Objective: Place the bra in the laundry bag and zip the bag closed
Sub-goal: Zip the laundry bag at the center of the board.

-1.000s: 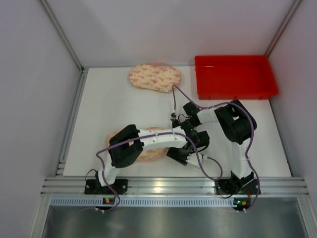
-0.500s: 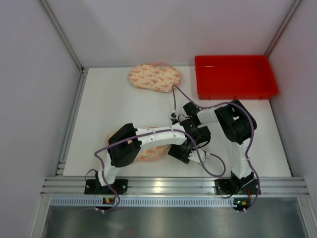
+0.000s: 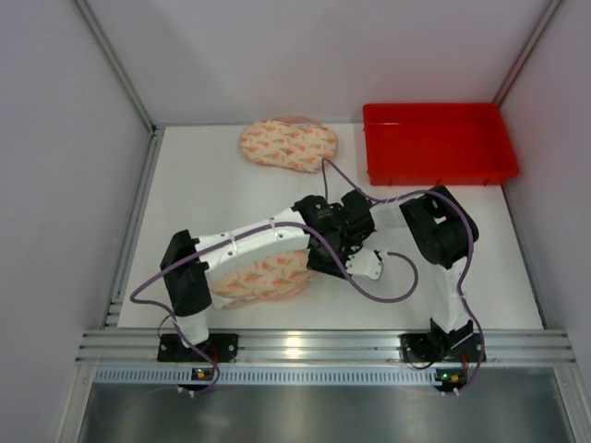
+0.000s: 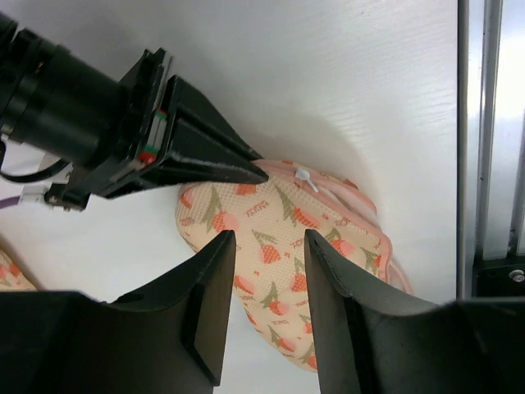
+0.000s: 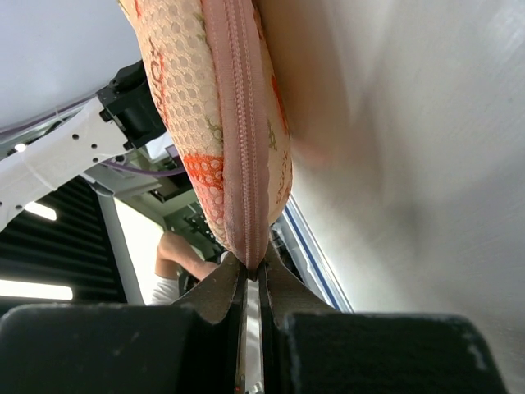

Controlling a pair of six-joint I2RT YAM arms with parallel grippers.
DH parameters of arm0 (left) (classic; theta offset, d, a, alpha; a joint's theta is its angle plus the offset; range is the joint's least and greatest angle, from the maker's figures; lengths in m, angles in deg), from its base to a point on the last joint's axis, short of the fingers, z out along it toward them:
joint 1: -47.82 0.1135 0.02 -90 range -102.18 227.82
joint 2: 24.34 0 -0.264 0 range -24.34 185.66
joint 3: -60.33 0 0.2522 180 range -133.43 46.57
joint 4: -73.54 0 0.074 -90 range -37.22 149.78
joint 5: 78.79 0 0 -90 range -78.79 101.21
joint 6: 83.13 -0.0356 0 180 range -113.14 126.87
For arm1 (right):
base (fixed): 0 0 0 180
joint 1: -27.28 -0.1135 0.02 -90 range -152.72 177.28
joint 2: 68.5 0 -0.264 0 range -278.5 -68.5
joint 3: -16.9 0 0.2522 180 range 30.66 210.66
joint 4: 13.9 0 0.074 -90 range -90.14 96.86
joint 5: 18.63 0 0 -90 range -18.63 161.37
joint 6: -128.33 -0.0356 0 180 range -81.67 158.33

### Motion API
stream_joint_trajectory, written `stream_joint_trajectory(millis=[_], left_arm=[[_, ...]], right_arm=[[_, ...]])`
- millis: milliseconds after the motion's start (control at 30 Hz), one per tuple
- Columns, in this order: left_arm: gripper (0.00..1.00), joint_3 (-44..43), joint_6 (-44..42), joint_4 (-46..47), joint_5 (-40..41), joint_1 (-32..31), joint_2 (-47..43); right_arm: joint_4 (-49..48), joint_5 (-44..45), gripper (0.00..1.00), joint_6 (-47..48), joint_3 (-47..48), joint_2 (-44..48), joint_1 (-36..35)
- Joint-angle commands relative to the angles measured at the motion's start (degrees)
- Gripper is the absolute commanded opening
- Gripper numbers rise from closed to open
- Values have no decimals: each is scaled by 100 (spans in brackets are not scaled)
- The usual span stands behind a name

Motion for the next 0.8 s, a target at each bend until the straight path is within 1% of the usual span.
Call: stream_joint_trajectory(millis=[0, 67, 100, 167, 200, 233, 267, 367, 467, 500, 533, 600, 767], left_arm=[[45, 82, 257, -143, -616, 345, -404], [45, 126, 705, -74, -810, 487, -440], [45, 178, 907, 49, -924, 557, -483], [46, 406, 1416, 575, -1092, 794, -789], [46, 825, 1549, 838, -1049, 839, -948], [46, 1064, 1716, 1337, -1005, 856, -1132], [46, 1484, 1804, 1516, -996, 857, -1439], [46, 1970, 2139, 1956, -848, 848, -1652], [46, 2077, 2394, 2054, -671, 848, -1530], [46, 2077, 2403, 2054, -697, 848, -1486], [47, 2068, 2586, 2054, -697, 848, -1451], [51, 1998, 2693, 2054, -749, 848, -1337], [51, 1814, 3141, 2037, -802, 848, -1091]], right_arm=[[-197, -119, 0, -269, -2, 0, -15], [-224, -31, 0, -366, -28, 53, -15], [-337, -31, 0, -558, -54, 70, -15], [-504, -39, 0, -769, -142, 167, -15], [-583, -39, 0, -892, -160, 185, -6], [-584, -31, 0, -902, -160, 193, -15], [-584, -48, 0, -920, -160, 176, -6], [-610, -39, 0, -946, -169, 150, 2], [-611, -48, 0, -981, -143, 97, 11], [-611, -48, 0, -1007, -134, 79, 3], [-611, -48, 0, -1016, -125, 71, 3], [-628, -66, 0, -1060, -125, 27, 37], [-716, -127, 0, -1166, -142, -52, 108]])
